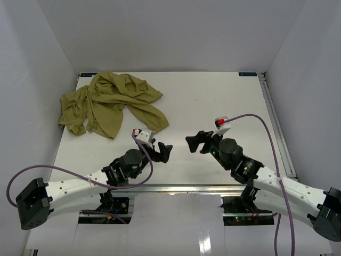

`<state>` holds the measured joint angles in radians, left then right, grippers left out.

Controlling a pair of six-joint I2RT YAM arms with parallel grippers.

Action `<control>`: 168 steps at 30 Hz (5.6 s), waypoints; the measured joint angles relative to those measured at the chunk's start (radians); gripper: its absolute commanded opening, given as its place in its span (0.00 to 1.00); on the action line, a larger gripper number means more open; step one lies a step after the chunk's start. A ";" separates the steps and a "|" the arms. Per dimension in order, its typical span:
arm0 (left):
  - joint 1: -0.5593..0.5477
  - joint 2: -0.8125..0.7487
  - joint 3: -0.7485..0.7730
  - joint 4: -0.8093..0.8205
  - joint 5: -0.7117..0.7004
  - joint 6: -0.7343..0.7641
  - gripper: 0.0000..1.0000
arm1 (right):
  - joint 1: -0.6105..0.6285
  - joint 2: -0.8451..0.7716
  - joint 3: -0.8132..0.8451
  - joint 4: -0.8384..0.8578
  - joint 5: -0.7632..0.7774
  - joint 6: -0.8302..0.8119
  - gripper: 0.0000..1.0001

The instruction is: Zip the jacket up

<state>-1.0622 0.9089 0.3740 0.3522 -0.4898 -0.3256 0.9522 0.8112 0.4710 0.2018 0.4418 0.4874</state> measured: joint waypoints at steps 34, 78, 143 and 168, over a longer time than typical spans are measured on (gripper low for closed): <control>0.864 0.714 0.392 -0.422 -0.045 -0.134 0.30 | 0.000 -0.062 -0.026 0.005 -0.048 0.003 0.90; 0.058 0.600 0.506 -0.225 0.257 -0.131 0.66 | 0.003 -0.212 -0.077 -0.005 0.084 0.037 0.90; 0.307 0.606 0.192 -0.016 0.346 -0.540 0.10 | 0.004 -0.169 -0.077 0.006 0.028 0.009 0.92; 0.398 0.260 0.204 -0.042 0.757 -0.266 0.01 | 0.004 0.160 -0.066 0.376 -0.528 -0.156 0.72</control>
<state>-0.6640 1.1687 0.5777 0.3098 0.2676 -0.5914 0.9558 0.9716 0.4049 0.5777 -0.0865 0.3318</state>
